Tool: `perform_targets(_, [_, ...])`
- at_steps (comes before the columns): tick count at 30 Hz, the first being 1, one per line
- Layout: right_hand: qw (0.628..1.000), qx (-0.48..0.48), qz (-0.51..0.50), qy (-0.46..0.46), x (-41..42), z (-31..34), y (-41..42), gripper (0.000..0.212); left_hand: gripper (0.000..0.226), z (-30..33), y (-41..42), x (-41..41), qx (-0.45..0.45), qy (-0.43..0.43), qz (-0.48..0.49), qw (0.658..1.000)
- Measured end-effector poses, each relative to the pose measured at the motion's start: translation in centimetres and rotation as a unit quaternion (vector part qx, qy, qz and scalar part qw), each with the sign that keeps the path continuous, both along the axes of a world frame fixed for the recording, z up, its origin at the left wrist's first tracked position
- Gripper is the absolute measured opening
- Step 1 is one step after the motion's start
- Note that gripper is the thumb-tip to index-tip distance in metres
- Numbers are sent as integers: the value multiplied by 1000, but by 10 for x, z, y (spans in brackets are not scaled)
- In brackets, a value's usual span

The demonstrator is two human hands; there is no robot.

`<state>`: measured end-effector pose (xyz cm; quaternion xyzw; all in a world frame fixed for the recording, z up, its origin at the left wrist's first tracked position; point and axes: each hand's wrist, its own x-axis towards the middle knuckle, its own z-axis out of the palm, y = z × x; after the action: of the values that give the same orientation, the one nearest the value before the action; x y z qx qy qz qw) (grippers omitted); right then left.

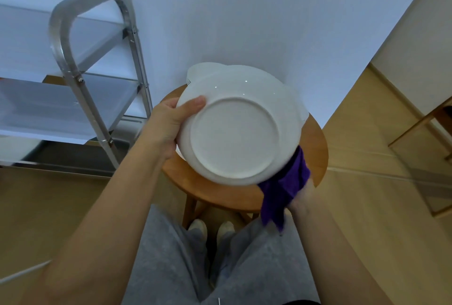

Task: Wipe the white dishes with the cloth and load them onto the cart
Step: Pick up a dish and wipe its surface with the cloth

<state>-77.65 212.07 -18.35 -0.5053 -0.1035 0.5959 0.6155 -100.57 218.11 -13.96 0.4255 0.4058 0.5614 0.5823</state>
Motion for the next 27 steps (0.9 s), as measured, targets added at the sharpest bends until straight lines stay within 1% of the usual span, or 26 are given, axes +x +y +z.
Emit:
perform_targets(2, [994,89,-27,55,1,7,8,41,46,-4,-6,3,-46,-27,1,999])
perform_targets(3, [988,128,-44,73,3,13,10,39,55,-4,-10,5,-61,-39,4,997])
perform_targets(5, [975,183,-98,82,10,24,14,32,79,-3,-17,8,-82,-57,22,995])
perform_targets(6, [967,210,-115,91,14,27,14,32,87,-3,-19,8,-86,-65,32,994])
perform_targets(7, [958,237,-123,103,17,30,14,35,90,-1,-20,8,-89,-73,42,992])
perform_targets(9, [946,278,-127,109,23,36,11,39,86,1,-22,7,-87,-76,71,991])
perform_targets(10, [945,288,-119,95,24,39,10,39,75,1,-23,8,-79,-68,91,990])
perform_targets(11, [947,295,-102,72,21,41,8,39,60,1,-23,11,-69,-57,111,990])
perform_targets(12, [954,288,-69,37,15,43,7,37,44,0,-24,15,-60,-43,127,989])
perform_targets(13, [963,268,-30,-27,7,43,9,33,31,0,-26,20,-54,-30,135,989])
perform_targets(14, [966,224,13,-131,-4,45,13,30,23,-1,-28,26,-48,-24,136,989])
perform_targets(15, [946,174,55,-268,-15,47,18,33,20,-2,-31,33,-42,-19,132,990])
perform_targets(16, [905,135,87,-394,-24,48,22,41,19,-3,-35,39,-36,-9,126,991])
perform_targets(17, [867,113,95,-477,-33,48,26,48,20,-5,-39,43,-31,4,120,992])
perform_targets(18, [848,104,88,-512,-40,50,29,51,20,-8,-42,46,-27,10,121,992])
perform_targets(20, [829,114,67,-543,-48,51,35,53,19,-10,-46,48,-28,-3,142,989])
perform_targets(24, [762,140,44,-631,-67,53,38,56,20,-13,-50,56,-41,-32,194,980])
perform_targets(27, [729,162,40,-664,-82,50,35,56,20,-15,-52,66,-52,-56,214,974])
